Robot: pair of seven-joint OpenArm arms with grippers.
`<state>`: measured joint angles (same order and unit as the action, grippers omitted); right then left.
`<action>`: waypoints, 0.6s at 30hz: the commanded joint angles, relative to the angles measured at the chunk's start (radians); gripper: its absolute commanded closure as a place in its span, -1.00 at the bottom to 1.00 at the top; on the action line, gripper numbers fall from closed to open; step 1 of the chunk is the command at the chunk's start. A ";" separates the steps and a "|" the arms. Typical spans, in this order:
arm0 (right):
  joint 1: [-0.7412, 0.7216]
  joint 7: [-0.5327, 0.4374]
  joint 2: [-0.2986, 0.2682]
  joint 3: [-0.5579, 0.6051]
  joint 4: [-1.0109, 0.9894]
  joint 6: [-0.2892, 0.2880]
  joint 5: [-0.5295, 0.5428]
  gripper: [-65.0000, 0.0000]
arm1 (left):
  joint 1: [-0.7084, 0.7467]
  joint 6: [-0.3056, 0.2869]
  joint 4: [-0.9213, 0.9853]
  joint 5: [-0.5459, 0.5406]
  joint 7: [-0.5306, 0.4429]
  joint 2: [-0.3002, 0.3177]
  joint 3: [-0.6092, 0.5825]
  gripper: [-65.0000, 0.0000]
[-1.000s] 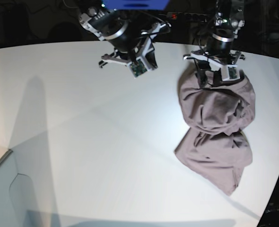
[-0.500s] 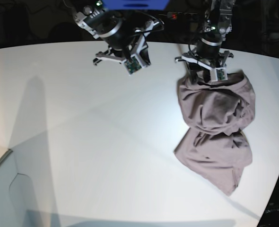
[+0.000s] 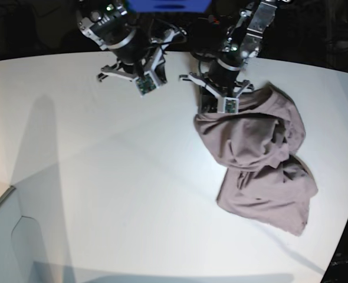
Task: Layout the t-shirt on the table in an organized manner, then fold the t-shirt properly
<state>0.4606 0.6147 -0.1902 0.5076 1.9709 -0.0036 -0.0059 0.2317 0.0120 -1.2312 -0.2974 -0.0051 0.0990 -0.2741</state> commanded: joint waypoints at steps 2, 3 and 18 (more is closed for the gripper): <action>0.014 -0.016 0.004 -0.039 0.017 -0.002 0.004 1.00 | -0.019 -0.007 -0.009 -0.001 0.007 -0.005 -0.047 1.00; 0.016 -0.016 0.004 -0.059 0.017 -0.002 0.004 1.00 | -0.032 -0.007 -0.009 -0.001 0.007 -0.014 -0.072 1.00; 0.056 -0.016 0.007 -0.297 0.017 -0.002 0.004 1.00 | -0.193 -0.005 -0.017 -0.001 0.007 -0.130 -0.285 0.78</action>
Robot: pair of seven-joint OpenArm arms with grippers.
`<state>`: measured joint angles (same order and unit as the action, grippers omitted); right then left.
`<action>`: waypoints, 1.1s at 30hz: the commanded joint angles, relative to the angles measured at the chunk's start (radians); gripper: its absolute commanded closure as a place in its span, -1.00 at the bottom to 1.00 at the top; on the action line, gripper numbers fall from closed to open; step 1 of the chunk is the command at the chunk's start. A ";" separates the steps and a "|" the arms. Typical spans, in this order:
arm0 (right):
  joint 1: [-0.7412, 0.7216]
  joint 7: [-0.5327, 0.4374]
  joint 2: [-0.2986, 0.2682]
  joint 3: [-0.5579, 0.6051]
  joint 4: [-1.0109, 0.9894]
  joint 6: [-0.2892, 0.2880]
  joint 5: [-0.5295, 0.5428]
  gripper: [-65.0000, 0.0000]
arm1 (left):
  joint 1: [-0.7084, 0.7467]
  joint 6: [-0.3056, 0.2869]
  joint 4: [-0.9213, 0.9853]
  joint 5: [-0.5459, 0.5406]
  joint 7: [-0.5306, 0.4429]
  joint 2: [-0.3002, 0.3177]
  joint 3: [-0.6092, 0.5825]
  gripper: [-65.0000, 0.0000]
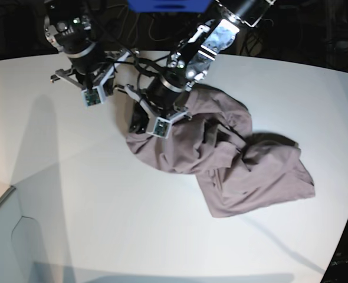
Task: Layout the t-shirt on the table in an organized manner, then fold the t-shirt properly
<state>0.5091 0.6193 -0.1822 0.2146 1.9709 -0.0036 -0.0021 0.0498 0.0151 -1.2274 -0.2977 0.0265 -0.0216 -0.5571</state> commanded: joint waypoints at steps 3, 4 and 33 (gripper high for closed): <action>0.013 -0.020 -0.001 -0.037 0.017 -0.002 0.000 1.00 | -0.006 -0.008 -0.028 -0.001 -0.024 -0.004 -0.010 0.34; 0.015 -0.020 -0.001 -0.043 0.017 -0.002 0.000 1.00 | -0.003 -0.008 -0.044 -0.001 -0.024 -0.002 -0.010 0.20; -0.085 -0.020 0.118 0.179 -0.075 -0.003 0.001 1.00 | 0.353 -0.020 -0.478 -0.002 -0.026 0.246 0.648 -0.03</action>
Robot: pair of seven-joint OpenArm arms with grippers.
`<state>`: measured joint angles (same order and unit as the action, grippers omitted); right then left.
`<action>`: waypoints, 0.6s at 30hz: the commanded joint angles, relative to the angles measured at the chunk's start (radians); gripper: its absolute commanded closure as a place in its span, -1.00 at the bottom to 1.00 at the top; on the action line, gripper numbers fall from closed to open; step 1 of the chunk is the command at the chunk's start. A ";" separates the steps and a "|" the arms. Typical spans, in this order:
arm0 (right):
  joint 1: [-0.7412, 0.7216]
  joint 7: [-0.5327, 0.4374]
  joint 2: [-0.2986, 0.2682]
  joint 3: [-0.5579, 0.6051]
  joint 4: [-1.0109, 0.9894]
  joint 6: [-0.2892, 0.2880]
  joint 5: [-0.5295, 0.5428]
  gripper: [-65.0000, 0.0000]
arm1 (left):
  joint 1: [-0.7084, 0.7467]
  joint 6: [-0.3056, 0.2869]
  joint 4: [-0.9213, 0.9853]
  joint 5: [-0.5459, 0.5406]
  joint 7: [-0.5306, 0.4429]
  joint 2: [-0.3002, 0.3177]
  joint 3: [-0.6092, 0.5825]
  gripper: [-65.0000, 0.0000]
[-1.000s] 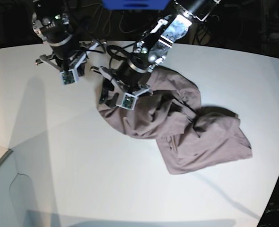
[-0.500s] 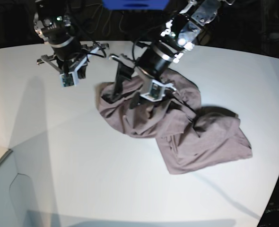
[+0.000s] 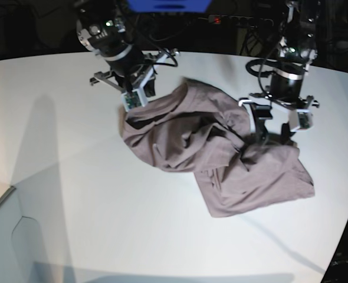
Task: Layout the t-shirt on the table in an organized manner, then fold the t-shirt properly
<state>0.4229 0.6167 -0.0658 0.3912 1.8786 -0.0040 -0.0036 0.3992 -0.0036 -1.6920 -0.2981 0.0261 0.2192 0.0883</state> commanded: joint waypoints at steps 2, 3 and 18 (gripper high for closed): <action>-0.039 -0.017 0.002 0.053 -0.057 -0.003 0.003 1.00 | 0.005 -0.002 -0.009 -0.002 -0.025 0.006 0.064 -0.16; -0.058 -0.017 0.002 0.068 -0.089 -0.003 0.003 1.00 | 0.005 -0.002 -0.004 -0.002 -0.025 0.006 0.087 -0.23; -0.166 -0.028 0.045 0.170 -0.236 -0.003 0.003 0.34 | -0.021 -0.002 0.122 -0.002 -0.027 -0.002 0.271 -0.49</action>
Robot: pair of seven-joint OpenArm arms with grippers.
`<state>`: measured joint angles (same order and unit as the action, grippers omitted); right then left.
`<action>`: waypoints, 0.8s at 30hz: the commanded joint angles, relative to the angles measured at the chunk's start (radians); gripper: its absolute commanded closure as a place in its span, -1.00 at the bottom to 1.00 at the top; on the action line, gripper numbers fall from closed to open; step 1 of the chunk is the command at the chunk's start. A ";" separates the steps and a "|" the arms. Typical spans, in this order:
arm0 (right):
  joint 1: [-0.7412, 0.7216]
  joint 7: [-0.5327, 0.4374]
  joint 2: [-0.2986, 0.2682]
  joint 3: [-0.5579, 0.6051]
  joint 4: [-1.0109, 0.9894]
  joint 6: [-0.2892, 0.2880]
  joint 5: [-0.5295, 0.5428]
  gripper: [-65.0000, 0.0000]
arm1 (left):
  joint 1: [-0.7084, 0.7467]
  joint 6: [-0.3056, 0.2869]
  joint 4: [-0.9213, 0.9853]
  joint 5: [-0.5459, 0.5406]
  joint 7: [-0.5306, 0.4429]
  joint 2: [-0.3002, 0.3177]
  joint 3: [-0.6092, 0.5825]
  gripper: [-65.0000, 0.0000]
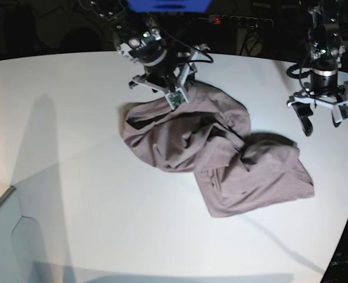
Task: Layout the t-shirt on the table in an organized manner, then fold the t-shirt properly
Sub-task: 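Lower the left gripper and grasp the shirt's bunched lower fold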
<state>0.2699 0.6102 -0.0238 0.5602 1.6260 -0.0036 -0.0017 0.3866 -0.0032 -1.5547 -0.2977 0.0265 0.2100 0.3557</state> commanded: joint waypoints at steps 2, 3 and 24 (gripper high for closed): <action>-0.024 -0.022 0.005 0.013 0.015 -0.003 0.001 0.34 | -0.019 -0.002 0.006 -0.002 -0.027 0.007 0.006 -0.49; -0.028 -0.022 0.005 0.027 0.015 -0.003 0.001 0.34 | -0.021 -0.002 0.020 -0.002 -0.027 0.007 0.006 -0.49; -0.160 -0.023 0.037 0.077 -0.235 -0.003 0.001 0.26 | -0.275 -0.002 0.268 -0.002 -0.026 -0.013 -0.004 -0.49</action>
<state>0.1139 0.5953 0.0032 0.6353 1.3804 -0.0036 -0.0025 0.1207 -0.0032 -1.2697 -0.2985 0.0265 0.1890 0.3511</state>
